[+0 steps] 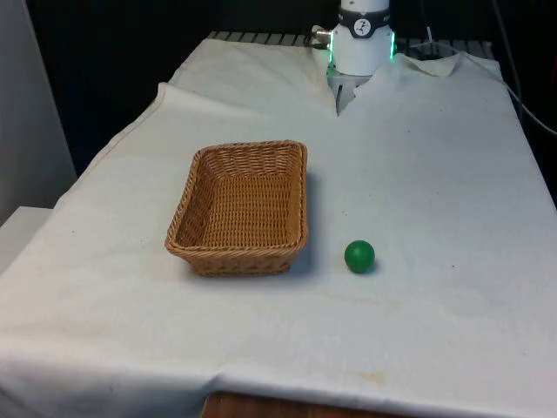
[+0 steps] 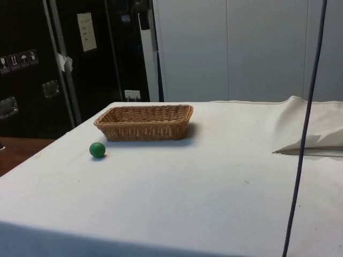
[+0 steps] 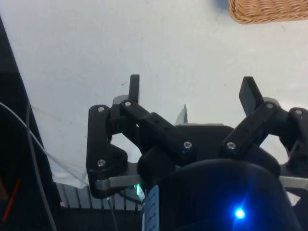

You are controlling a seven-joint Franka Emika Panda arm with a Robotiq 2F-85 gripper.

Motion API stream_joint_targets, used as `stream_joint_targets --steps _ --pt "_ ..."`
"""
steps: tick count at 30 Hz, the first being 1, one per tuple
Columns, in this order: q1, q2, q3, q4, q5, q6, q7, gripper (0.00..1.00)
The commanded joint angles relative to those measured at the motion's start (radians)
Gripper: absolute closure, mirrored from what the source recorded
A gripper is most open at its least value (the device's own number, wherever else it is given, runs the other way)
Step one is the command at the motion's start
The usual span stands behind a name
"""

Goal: Pick up the ball and place it into the basket.

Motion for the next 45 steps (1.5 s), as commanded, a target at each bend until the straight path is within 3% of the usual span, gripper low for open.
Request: stream_joint_targets --steps 1,8,9,12,17,18,19,22,34,35,43,44,45 --pt "0.000 0.003 0.001 0.000 0.000 0.001 0.000 0.00" --pt "-0.006 0.098 0.002 0.045 0.036 0.049 -0.016 0.00" --pt "-0.001 0.081 0.001 0.030 0.020 0.053 -0.007 0.00" --pt "-0.011 0.144 0.002 0.076 0.054 0.069 -0.025 0.00" --pt "-0.017 0.202 0.002 0.110 0.079 0.095 -0.036 0.00" --pt "-0.013 0.199 -0.001 0.108 0.069 0.094 -0.030 0.00" --pt "-0.019 0.214 0.003 0.115 0.085 0.102 -0.039 0.00" --pt "-0.021 0.256 0.004 0.126 0.106 0.128 -0.055 0.00" --pt "-0.020 0.322 0.020 0.104 0.131 0.223 -0.124 0.00" --pt "-0.017 0.319 0.014 0.108 0.121 0.207 -0.111 0.00" --pt "-0.032 0.388 0.025 0.119 0.148 0.286 -0.161 0.00" --pt "-0.021 0.376 0.017 0.107 0.133 0.286 -0.149 0.00" --pt "-0.035 0.399 0.025 0.126 0.152 0.292 -0.164 0.00"
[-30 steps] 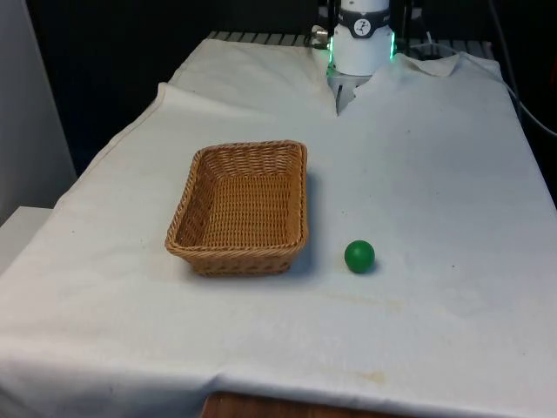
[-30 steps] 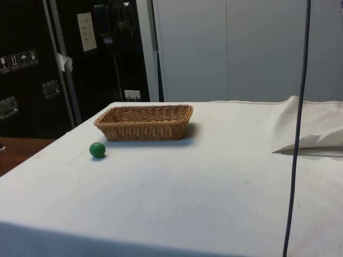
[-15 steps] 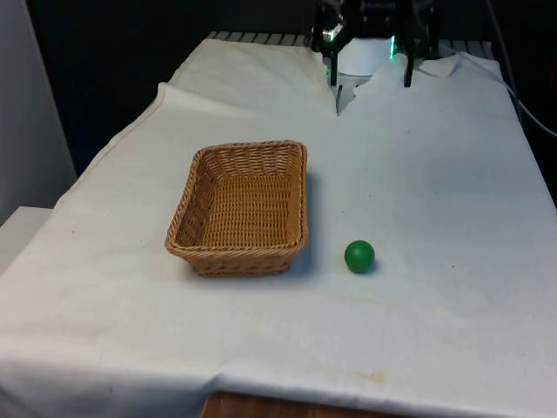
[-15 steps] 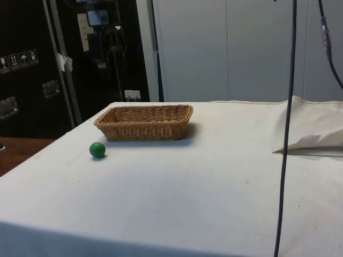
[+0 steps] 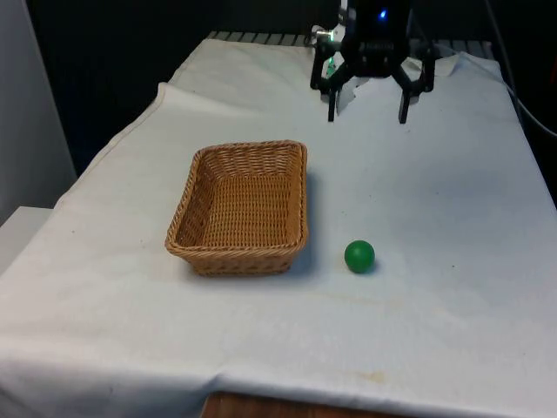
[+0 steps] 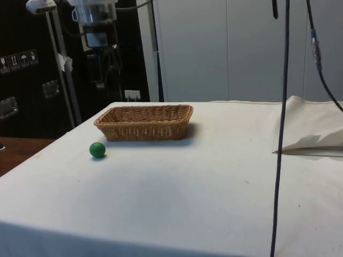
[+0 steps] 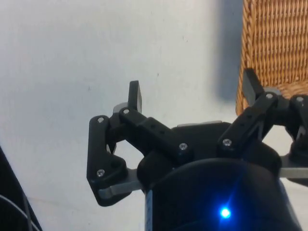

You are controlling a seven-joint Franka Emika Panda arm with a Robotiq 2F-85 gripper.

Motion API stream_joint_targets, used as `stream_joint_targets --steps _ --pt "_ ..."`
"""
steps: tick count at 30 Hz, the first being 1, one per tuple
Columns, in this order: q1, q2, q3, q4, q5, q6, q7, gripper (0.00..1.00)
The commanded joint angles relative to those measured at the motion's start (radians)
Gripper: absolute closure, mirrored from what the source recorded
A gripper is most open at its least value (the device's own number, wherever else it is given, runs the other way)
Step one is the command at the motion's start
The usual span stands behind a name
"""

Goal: Pick up the ball and place it into the basket.

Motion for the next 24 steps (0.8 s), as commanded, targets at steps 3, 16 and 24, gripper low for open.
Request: stream_joint_targets --steps 3,16,24 --pt "-0.020 0.047 0.006 0.038 0.031 0.011 -0.022 0.00" --pt "-0.055 0.232 -0.003 0.193 0.146 0.033 -0.082 0.00" --pt "-0.070 0.341 -0.007 0.292 0.213 0.035 -0.103 0.00"
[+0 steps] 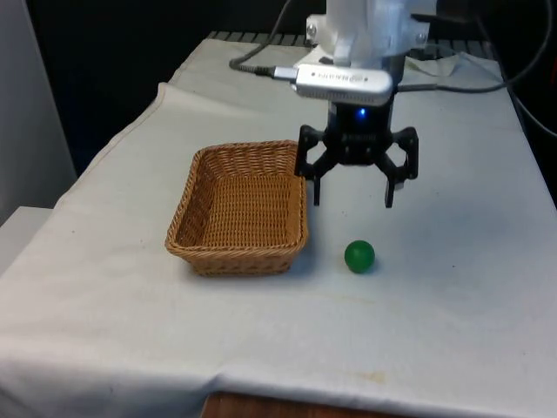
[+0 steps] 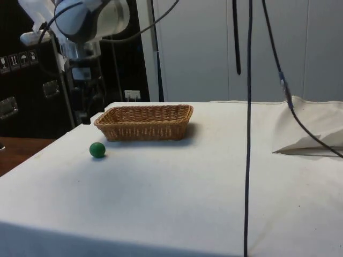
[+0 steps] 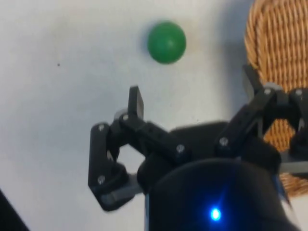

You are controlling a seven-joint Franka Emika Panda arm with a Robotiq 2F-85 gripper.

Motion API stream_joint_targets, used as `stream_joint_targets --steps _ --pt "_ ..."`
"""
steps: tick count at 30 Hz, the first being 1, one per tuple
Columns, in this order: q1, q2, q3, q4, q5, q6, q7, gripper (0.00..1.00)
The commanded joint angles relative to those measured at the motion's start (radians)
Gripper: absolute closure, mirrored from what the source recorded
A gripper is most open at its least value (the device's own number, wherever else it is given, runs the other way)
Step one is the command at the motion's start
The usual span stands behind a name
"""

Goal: Pick up the ball and place it into the basket.

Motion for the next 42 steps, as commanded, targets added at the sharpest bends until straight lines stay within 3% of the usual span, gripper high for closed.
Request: stream_joint_targets --steps 1,2,3,4,11,20,21,26,30,31,32,37,41,42 --pt "-0.010 0.024 0.009 0.024 0.016 0.001 -0.006 0.00" --pt "-0.011 0.036 0.009 0.034 0.024 0.001 -0.007 0.00" --pt "-0.003 0.027 -0.001 0.025 0.017 0.000 -0.004 0.00" --pt "-0.012 0.058 0.009 0.052 0.036 0.003 -0.009 0.00" --pt "-0.004 0.097 0.005 0.069 0.063 0.007 -0.008 0.00" --pt "-0.007 0.132 0.052 0.050 0.112 0.075 -0.018 0.00" --pt "-0.003 0.131 0.044 0.051 0.101 0.061 -0.011 0.00" --pt "-0.010 0.152 0.069 0.041 0.132 0.107 -0.025 0.00" --pt "-0.010 0.159 0.068 0.040 0.146 0.120 -0.034 0.00" --pt "-0.004 0.160 0.062 0.040 0.137 0.112 -0.024 0.00" --pt "-0.011 0.160 0.068 0.038 0.146 0.122 -0.035 0.00" --pt "-0.020 0.159 0.062 0.033 0.153 0.127 -0.052 0.00" --pt "-0.016 0.162 0.049 0.033 0.159 0.114 -0.058 0.00" --pt "-0.020 0.158 0.053 0.027 0.166 0.124 -0.068 0.00"
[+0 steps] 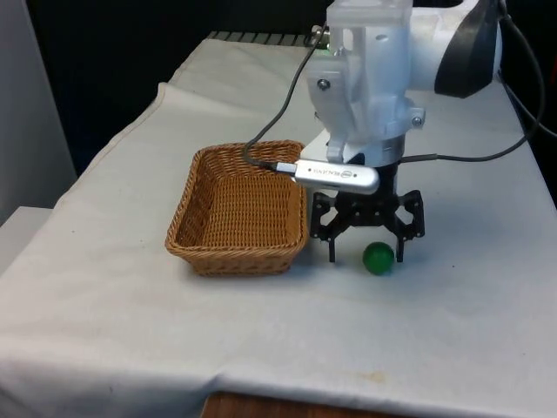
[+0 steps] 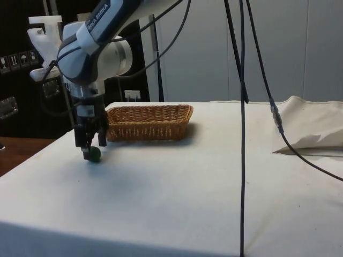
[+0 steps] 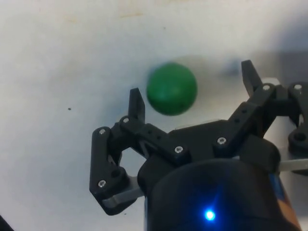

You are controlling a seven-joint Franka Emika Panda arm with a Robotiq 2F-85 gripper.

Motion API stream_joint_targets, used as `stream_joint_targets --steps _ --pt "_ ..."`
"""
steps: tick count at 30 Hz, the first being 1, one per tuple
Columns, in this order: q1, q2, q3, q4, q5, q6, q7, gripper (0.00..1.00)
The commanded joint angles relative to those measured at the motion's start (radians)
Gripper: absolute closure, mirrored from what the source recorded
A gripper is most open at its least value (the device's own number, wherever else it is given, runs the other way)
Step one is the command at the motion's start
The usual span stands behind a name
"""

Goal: Pick up the ball and place it into the basket.

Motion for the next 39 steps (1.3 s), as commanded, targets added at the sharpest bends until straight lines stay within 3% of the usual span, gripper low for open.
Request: stream_joint_targets --steps 1,18,19,25,26,27,29,39 --pt "-0.004 -0.004 0.003 -0.006 0.006 0.009 -0.009 0.00" --pt "0.000 0.004 -0.002 -0.002 0.006 0.011 -0.006 0.02" --pt "0.000 0.004 -0.002 -0.002 0.006 0.011 -0.006 0.08" --pt "-0.001 0.006 -0.002 -0.001 0.006 0.012 -0.005 0.66" --pt "-0.001 0.006 -0.002 -0.001 0.006 0.012 -0.005 0.86" --pt "0.001 0.002 -0.005 -0.004 0.002 0.002 -0.004 0.95" --pt "-0.001 0.006 -0.003 -0.001 0.006 0.012 -0.005 1.00" --pt "0.005 -0.015 -0.010 -0.006 0.002 0.005 -0.004 1.00"
